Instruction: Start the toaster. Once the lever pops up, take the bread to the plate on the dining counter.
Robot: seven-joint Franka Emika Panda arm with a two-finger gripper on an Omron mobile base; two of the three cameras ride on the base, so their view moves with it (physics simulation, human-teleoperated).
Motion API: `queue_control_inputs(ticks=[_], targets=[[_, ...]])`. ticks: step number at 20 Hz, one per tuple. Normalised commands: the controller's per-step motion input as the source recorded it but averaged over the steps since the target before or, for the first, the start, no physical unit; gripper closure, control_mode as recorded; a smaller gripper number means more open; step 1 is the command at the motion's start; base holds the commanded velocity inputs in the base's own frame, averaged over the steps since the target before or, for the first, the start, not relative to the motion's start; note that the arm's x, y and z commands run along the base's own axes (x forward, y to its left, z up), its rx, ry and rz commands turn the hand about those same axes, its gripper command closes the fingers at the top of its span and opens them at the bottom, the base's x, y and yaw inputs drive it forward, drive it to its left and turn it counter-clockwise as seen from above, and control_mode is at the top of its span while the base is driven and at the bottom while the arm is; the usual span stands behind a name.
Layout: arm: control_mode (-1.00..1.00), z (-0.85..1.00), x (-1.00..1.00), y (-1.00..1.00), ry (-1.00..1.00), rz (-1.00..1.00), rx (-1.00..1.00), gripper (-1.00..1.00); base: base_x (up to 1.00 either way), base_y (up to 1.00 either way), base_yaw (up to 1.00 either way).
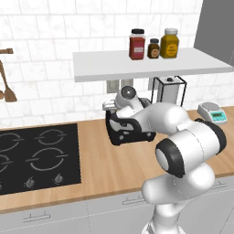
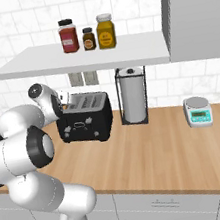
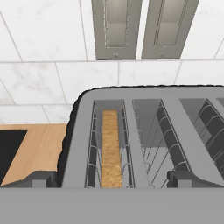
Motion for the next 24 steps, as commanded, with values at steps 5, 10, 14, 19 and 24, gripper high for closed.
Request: queue_control_inputs(ticks=[5, 10, 14, 19, 24], targets=[[-1.0, 0.0, 0.0, 0.0, 0.0, 0.0, 0.0, -1.0, 0.0, 0.0, 0.0], [-1.0, 0.0, 0.0, 0.0, 0.0, 0.0, 0.0, -1.0, 0.0, 0.0, 0.0], [-1.0, 0.0, 0.0, 0.0, 0.0, 0.0, 0.0, -1.0, 0.0, 0.0, 0.0], [-1.0, 0.0, 0.0, 0.0, 0.0, 0.0, 0.0, -1.0, 0.0, 0.0, 0.0], [-1.0, 0.0, 0.0, 0.0, 0.0, 0.0, 0.0, -1.0, 0.0, 0.0, 0.0]])
